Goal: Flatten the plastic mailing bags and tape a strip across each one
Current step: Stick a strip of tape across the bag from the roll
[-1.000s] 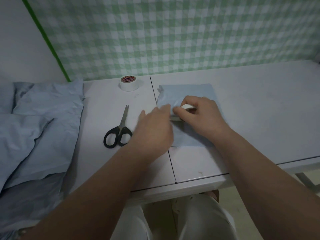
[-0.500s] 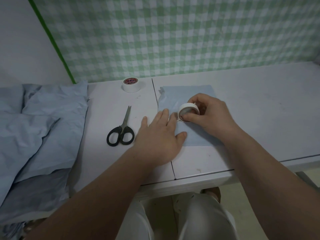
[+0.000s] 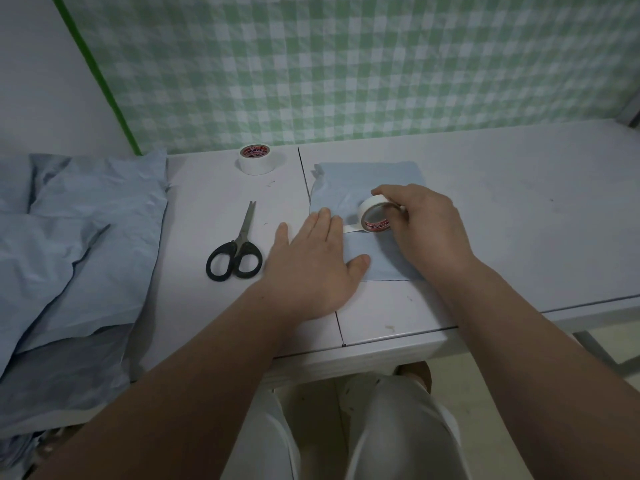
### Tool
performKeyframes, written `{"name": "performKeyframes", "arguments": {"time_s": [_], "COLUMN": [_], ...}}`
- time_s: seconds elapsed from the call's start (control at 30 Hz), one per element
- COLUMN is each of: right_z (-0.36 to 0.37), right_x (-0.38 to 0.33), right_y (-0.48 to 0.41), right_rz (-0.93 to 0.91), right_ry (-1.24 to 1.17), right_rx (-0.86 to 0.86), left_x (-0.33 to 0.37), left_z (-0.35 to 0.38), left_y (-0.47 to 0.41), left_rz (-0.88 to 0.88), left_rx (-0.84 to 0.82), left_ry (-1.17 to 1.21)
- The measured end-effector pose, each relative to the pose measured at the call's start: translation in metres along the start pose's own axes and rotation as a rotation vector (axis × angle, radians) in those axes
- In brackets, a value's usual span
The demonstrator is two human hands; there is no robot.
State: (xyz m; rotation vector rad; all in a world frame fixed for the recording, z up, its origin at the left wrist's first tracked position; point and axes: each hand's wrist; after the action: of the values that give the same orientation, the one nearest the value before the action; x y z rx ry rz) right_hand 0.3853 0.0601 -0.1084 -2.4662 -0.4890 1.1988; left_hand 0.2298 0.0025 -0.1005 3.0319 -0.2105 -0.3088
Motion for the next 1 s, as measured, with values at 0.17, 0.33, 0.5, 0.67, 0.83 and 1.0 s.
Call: {"name": "performKeyframes", "arguments": {"time_s": [0.17,0.33,0.5,0.67,0.83,1.0], "right_z": [-0.003,-0.007,-0.010,-0.008,-0.004,0.004], "right_x": [-0.003,-0.008,-0.016,-0.018,-0.030,-0.036], "right_y": [0.002,0.004,0.005,0.001,-0.004,-0.006], "right_rz": [-0.011,-0.044,-0.096,-0.259,-0.438,-0.506], "right_ry": [0.073,0.223,0.412,0.541,0.640,0.819], "right_rx": [0.006,-0.019,-0.068,-0.099,-0.050,-0.119], "left_x": [0.000,0.000,0.000,-0.001,-0.001,-0.002], "left_z": [0.000,0.000,0.001,0.001,0.000,0.002], "left_y": [0.000,0.000,-0.001,0.000,0.000,-0.001], "left_rz": [-0.004,-0.003,-0.003,0.000,0.006,0.015], "left_rx": [0.001,0.003,0.006,-0.018,-0.014,0.007], "left_ry": [-0.004,0.002,0.011,0.017,0.011,0.039]}}
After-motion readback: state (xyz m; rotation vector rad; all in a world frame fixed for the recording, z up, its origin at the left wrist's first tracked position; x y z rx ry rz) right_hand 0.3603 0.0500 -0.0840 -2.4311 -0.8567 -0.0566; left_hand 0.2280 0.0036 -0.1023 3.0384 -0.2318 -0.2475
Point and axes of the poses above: each hand's wrist, its own y-axis away from the middle knuckle, its own z-axis out of the palm, x = y × z, and after that the axes turned 15 degrees about -y, right-handed
